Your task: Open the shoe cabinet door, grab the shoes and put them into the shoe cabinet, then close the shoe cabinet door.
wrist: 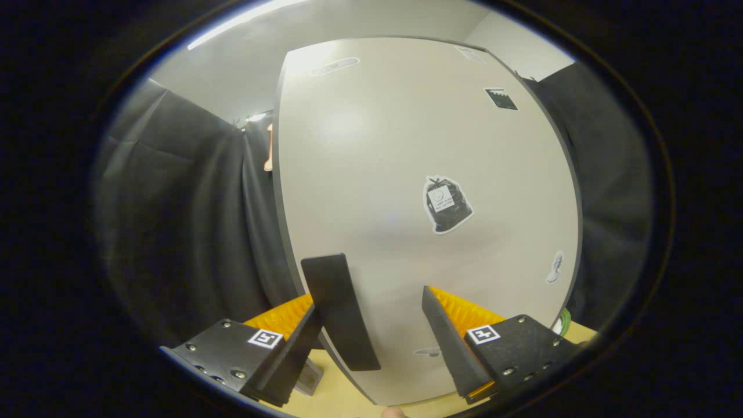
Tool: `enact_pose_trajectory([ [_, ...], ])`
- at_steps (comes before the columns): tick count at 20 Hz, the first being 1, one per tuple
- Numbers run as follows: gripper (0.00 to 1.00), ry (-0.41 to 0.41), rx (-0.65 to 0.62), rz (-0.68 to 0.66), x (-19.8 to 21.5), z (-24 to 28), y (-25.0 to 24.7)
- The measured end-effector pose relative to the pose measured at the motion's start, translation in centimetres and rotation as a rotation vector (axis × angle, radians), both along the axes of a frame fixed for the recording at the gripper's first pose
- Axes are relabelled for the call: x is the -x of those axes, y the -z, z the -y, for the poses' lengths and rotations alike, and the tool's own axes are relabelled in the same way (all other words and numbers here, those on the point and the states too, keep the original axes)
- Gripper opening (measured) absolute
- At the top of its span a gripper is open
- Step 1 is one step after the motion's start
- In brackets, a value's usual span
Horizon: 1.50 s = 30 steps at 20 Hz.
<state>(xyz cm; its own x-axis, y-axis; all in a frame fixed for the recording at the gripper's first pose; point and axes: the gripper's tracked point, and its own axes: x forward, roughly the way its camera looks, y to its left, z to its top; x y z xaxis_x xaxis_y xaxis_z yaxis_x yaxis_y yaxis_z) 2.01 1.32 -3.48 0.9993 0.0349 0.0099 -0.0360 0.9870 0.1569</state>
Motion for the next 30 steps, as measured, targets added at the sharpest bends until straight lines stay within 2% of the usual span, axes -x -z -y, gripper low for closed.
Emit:
enact_pose_trajectory([
  [8,0.99,-0.006,0.023,0.100,3.9,-0.1,-3.5],
  [12,0.99,0.040,0.036,0.112,5.9,2.5,-4.5],
  [20,0.99,0.136,0.113,0.109,9.0,11.1,-5.4],
  [30,0.99,0.123,0.197,0.120,9.6,26.1,-7.5],
])
